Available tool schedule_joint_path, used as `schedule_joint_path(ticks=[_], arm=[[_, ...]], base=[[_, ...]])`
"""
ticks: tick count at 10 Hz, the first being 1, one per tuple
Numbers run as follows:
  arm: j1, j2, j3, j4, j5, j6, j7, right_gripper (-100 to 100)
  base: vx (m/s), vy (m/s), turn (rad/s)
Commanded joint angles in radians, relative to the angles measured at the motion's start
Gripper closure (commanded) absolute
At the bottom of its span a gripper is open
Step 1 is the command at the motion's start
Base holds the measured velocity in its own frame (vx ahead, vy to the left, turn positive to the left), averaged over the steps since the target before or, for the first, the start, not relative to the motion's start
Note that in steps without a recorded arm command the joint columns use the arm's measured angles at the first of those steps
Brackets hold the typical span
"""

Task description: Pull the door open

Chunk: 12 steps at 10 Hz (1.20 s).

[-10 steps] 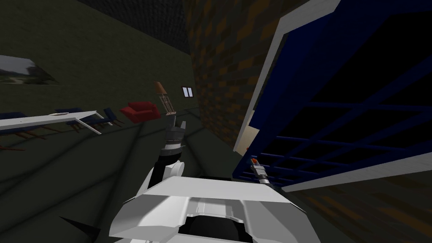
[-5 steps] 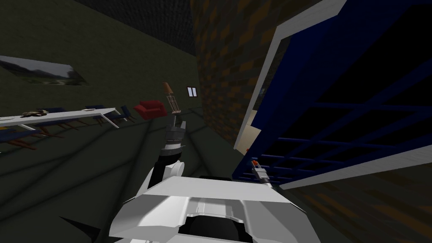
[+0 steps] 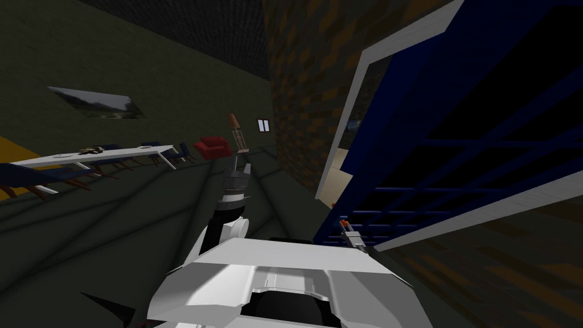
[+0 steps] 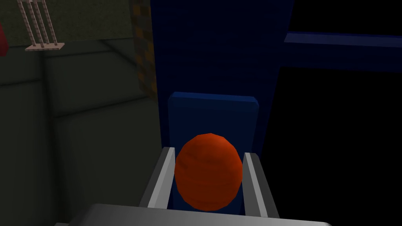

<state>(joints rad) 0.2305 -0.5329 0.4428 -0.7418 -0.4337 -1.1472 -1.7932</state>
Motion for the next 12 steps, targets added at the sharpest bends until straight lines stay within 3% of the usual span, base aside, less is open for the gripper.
schedule_joint_path(ticks=[1,9,10,11,12], arm=[[0.021,-0.007,0.016,-0.004,0.016,-0.031,-0.001,100],[0.103,-0.036,0.079,-0.021,0.077,-0.152,-0.005,100],[0.107,-0.037,0.082,-0.022,0.08,-0.158,-0.005,100],[0.097,-0.044,0.068,-0.034,0.071,-0.145,-0.002,100],[0.107,-0.04,0.064,-0.028,0.066,-0.155,0.003,100]], base=[[-0.054,-0.057,0.115],[-0.116,-0.067,0.056],[-0.161,-0.03,0.014],[-0.066,-0.015,0.011],[0.018,-0.056,0.224]])
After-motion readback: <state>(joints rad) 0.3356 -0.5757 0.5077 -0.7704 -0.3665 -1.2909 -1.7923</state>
